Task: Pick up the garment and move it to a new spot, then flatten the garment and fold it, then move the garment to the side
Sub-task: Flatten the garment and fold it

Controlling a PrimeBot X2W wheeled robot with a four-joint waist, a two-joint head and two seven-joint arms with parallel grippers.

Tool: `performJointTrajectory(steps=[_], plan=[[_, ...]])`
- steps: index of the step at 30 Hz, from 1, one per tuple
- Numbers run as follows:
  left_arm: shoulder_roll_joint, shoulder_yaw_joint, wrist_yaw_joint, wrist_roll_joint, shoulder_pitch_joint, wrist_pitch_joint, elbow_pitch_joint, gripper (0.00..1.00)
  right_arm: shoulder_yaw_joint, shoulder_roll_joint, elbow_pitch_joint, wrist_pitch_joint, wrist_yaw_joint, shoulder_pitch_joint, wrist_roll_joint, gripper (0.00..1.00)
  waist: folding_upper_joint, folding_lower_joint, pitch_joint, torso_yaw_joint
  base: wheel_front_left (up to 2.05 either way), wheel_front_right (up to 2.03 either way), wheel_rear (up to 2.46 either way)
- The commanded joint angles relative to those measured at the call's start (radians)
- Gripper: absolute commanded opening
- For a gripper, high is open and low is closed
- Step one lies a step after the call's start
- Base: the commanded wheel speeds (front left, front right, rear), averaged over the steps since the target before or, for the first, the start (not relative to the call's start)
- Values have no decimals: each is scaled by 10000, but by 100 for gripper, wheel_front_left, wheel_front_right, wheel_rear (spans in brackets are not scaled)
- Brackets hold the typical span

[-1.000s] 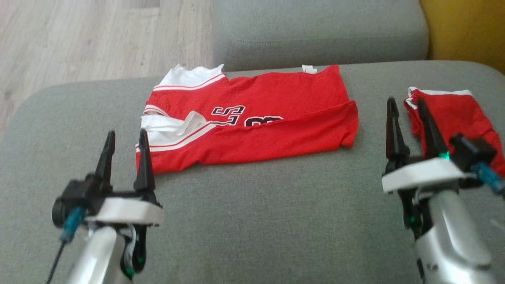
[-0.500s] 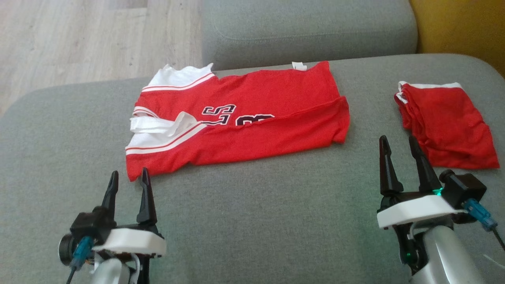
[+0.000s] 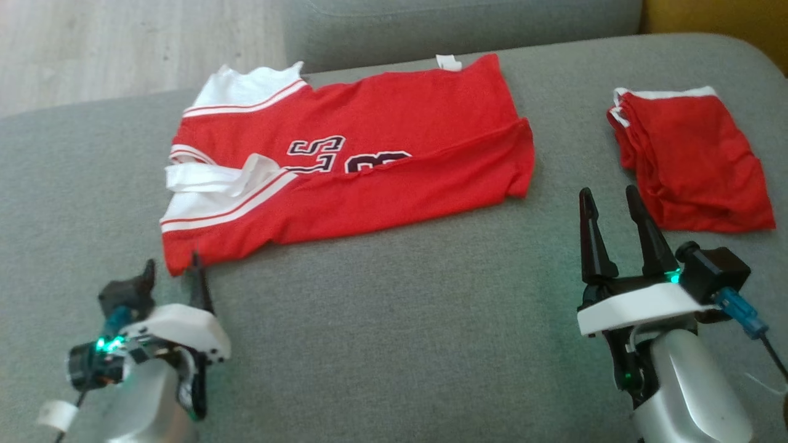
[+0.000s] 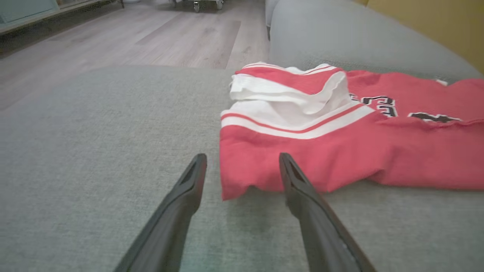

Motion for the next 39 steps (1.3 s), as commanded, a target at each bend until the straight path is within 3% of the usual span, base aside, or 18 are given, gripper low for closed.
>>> performJointTrajectory(steps=[1,18,19,20,23,27,32,39], plan=[[422,433,78,-78,-541,28,98,100,283,42,-315,-106,33,-412,86,100,0,-2,152,-146,0,0,0],[667,130,-428,-248,-2352,1229,3231,100,410,43,-381,-107,33,-682,316,100,0,-2,793,-259,0,0,0],[633,99,-492,-263,-2403,1322,3348,82,414,43,-364,-107,33,-695,322,100,0,-2,786,-241,0,0,0],[602,52,-556,-259,-2440,1394,3447,0,408,43,-333,-107,33,-700,320,100,0,-2,762,-213,0,0,0],[547,-48,-706,-246,-2535,1210,3544,0,388,43,-47,-107,33,-725,198,100,0,-2,641,-81,0,0,0],[507,-139,-737,-173,-2717,135,3231,0,3,43,955,-107,33,-1085,-125,100,0,-2,493,145,0,0,0],[330,-424,-922,67,-2994,-568,2444,0,-328,43,2633,463,33,-2160,-363,100,0,-2,450,544,0,0,0],[33,-989,-1116,593,-3060,-687,945,0,-570,43,5387,1344,33,-3922,320,100,0,-2,630,1129,0,0,0]])
